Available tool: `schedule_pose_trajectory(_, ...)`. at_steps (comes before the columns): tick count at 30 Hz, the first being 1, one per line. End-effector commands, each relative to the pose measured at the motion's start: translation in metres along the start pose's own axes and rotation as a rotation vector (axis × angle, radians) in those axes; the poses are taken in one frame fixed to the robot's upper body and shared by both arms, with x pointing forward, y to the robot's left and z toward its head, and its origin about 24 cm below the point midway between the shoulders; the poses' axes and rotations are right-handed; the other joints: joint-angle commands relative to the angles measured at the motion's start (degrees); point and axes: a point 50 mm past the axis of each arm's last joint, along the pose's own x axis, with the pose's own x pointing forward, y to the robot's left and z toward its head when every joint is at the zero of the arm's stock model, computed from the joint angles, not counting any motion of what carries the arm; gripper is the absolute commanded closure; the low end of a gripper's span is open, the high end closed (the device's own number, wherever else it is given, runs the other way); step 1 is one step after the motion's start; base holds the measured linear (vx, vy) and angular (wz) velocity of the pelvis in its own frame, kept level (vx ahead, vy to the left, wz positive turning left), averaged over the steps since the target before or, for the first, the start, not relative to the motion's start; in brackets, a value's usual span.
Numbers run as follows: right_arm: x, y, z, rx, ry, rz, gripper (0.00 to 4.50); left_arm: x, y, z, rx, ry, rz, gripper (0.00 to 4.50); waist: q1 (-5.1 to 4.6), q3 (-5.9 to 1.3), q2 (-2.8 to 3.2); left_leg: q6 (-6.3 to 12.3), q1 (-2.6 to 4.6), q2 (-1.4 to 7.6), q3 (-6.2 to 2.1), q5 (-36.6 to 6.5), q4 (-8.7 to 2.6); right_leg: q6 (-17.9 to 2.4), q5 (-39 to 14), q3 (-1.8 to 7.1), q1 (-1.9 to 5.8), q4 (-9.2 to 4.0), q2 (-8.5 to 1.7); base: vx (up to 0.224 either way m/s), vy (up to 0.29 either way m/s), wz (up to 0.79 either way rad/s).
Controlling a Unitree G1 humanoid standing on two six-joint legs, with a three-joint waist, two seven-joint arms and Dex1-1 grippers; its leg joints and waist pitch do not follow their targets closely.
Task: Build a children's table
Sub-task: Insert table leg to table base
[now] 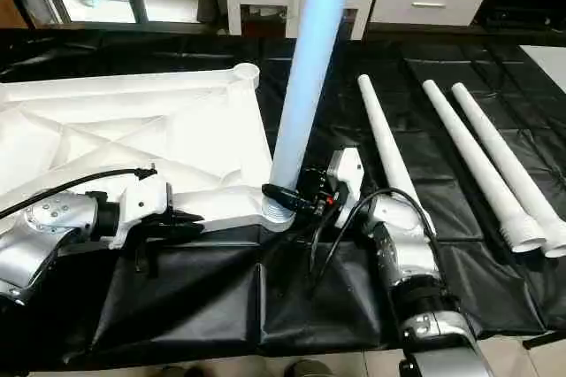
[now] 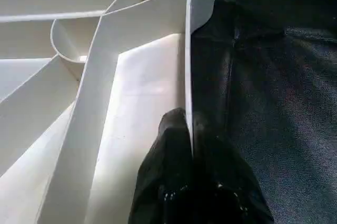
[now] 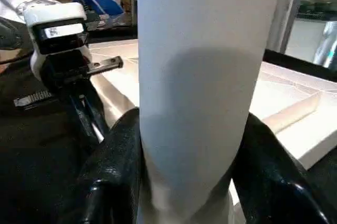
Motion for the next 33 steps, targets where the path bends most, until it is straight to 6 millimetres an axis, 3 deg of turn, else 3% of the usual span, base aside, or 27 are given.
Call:
schedule_pose_trajectory(1, -0.019, 0.006, -0.03, 0.078, 0.139, -0.099, 2.61, 0.014, -0.022, -0.022, -0.063, 0.088, -0.111, 4.5, -0.51, -1.48, 0.31, -1.37, 1.45, 4.16, -2.74, -22.3, -5.76, -12.0, -20.8, 2.86, -0.24, -5.68, -4.45, 0.0, 0.0, 0.0)
schedule_pose_trajectory(5, -0.022, 0.012, -0.038, 0.098, 0.118, -0.172, 2.61, 0.014, -0.023, -0.022, -0.069, 0.085, -0.109, 4.5, -0.47, -1.44, 0.34, -1.55, 1.69, 4.16, -2.57, -22.8, -5.84, -12.1, -19.6, 3.01, -0.52, -5.79, -4.33, 0.0, 0.0, 0.0)
schedule_pose_trajectory(10, -0.023, 0.013, -0.039, 0.106, 0.117, -0.185, 2.61, 0.014, -0.022, -0.022, -0.07, 0.088, -0.109, 4.5, -0.63, -1.22, 0.34, -2.2, 1.88, 4.09, -2.8, -25.9, -5.97, -10.8, -23.7, 3.16, -0.96, -6.21, -4.33, 0.0, 0.0, 0.0)
schedule_pose_trajectory(22, -0.023, 0.012, -0.039, 0.092, 0.129, -0.218, 2.61, 0.015, -0.021, -0.019, -0.069, 0.077, -0.103, 4.5, -0.8, -1.07, 0.46, -2.39, 1.8, 4.11, -2.94, -26.8, -6.23, -10.1, -24.7, 3.32, -1.14, -6.45, -4.37, 0.0, 0.0, 0.0)
schedule_pose_trajectory(29, -0.021, -0.001, -0.048, 0.055, 0.214, -0.5, 2.61, 0.026, -0.015, -0.009, -0.086, 0.043, -0.009, 4.5, -1.61, -0.83, 0.31, -3.41, 1.54, 3.94, -3.23, -27.9, -6.33, -8.6, -28.5, 3.34, -1.41, -6.71, -4.49, 0.0, 0.0, 0.0)
schedule_pose_trajectory(33, -0.019, -0.003, -0.058, 0.151, 0.216, -0.703, 2.61, 0.036, -0.008, 0.006, -0.119, 0.0, 0.08, 4.5, -1.77, -0.79, 0.39, -3.56, 1.63, 3.9, -3.34, -28.6, -6.31, -7.7, -29.5, 3.39, -1.66, -6.91, -4.46, 0.0, 0.0, 0.0)
